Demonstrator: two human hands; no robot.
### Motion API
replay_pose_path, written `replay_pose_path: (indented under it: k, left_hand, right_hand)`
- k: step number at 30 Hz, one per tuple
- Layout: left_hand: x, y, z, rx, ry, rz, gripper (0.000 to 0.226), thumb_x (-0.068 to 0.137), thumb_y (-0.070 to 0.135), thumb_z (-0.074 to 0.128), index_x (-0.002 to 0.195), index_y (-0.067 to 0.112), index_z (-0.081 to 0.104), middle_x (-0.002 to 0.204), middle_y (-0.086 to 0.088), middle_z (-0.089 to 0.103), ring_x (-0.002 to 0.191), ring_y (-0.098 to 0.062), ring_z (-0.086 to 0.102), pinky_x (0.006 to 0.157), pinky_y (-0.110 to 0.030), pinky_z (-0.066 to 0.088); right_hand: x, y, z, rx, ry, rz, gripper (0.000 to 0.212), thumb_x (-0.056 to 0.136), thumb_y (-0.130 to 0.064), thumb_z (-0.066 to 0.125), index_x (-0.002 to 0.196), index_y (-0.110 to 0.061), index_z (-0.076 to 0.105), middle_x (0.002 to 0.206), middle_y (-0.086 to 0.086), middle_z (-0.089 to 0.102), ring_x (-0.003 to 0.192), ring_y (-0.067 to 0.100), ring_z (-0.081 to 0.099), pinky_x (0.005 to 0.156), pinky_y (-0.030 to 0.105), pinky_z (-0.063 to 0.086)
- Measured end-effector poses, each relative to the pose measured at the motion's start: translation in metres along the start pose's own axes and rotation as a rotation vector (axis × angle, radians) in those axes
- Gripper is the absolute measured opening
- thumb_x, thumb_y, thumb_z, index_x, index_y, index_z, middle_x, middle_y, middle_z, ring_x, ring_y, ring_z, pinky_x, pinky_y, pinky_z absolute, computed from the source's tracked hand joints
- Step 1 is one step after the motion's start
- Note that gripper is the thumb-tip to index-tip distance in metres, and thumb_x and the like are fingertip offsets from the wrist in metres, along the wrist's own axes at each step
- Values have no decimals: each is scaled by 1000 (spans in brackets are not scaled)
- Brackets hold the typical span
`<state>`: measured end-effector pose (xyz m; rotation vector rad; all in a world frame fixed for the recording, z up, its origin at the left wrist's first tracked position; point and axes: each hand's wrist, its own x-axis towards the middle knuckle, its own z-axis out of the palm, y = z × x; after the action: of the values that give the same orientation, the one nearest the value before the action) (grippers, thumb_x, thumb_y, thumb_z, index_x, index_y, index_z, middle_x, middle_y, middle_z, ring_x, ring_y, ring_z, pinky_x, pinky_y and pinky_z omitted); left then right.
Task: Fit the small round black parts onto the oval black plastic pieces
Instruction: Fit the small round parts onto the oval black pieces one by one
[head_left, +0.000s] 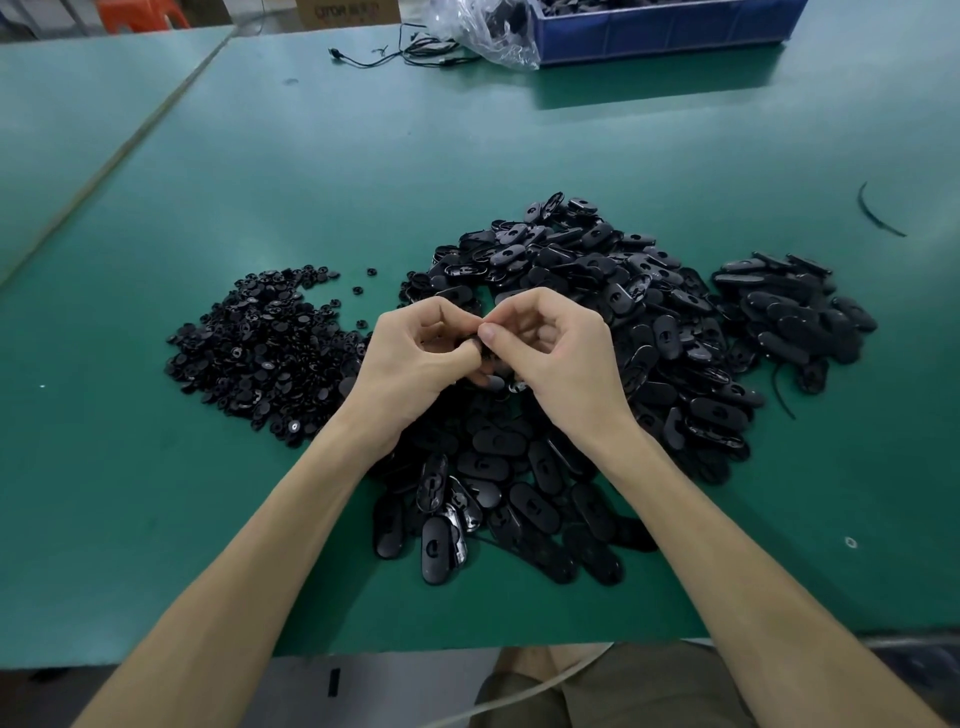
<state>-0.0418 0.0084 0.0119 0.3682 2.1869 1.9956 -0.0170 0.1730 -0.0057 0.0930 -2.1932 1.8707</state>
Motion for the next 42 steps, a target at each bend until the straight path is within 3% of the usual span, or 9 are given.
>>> replay_pose_path:
  k: [7,10,21,26,29,33,36,39,42]
  left_hand:
    - [1,1,-6,-155,-58,-6,19,92,-4,71,111,-4,74,96,-21,77,88,-26,77,79,-28,61]
    - [1,-1,-6,-142,-69,-4,19,93,-2,71,111,-2,74,97,-21,78,89,-27,77,80,-30,62]
    - [1,-1,-5,-70,-28,7,18,93,-3,71,110,-5,72,93,-20,78,84,-28,77,77,-32,63]
    - [0,-1,-5,-58,-32,15,18,94,-1,71,111,-4,72,93,-17,78,81,-22,77,74,-24,60]
    - [1,-1,-5,-59,-21,3,19,94,3,72,112,-2,72,96,-17,78,83,-21,76,75,-26,60]
    - [3,-4,-6,-31,21,6,16,94,7,74,108,1,72,94,-19,76,80,-22,74,77,-35,63]
    - [5,-4,-11,-41,82,22,15,94,7,74,108,4,74,89,-12,77,78,-20,72,75,-30,61]
    - [13,7,-17,-77,151,11,17,94,6,72,111,2,74,91,-12,78,78,-18,72,76,-26,59]
    - [22,31,-7,-5,50,30,18,95,2,70,112,3,76,96,-14,79,82,-19,74,78,-26,60]
  right_hand:
    - [1,-1,-3,89,38,-1,4,95,-10,76,97,-12,74,88,2,78,72,11,74,64,17,54]
    - [1,-1,-2,90,37,-1,4,95,-10,76,97,-12,74,88,1,77,73,11,73,64,18,54]
    - [2,-1,-1,64,33,-9,6,94,-10,77,94,-14,74,88,1,77,76,14,73,67,20,54]
    - [1,0,-1,71,46,-16,4,94,-9,77,95,-12,74,87,1,77,74,12,73,66,20,54]
    - [1,-2,-2,92,54,-36,5,94,-9,76,96,-13,74,88,0,77,75,11,72,65,19,54]
    - [0,-2,-1,100,80,-29,3,97,-14,73,98,-17,73,88,-2,76,74,13,72,65,24,55]
    - [2,1,1,33,101,-10,7,102,-16,66,105,-14,72,91,-1,75,79,14,72,71,32,59]
    - [2,3,3,-41,72,-16,10,102,-12,63,107,-14,72,93,-2,75,84,15,71,76,26,58]
    - [2,2,4,-131,18,-24,11,101,-8,64,109,-14,71,98,-2,73,87,7,67,76,15,50]
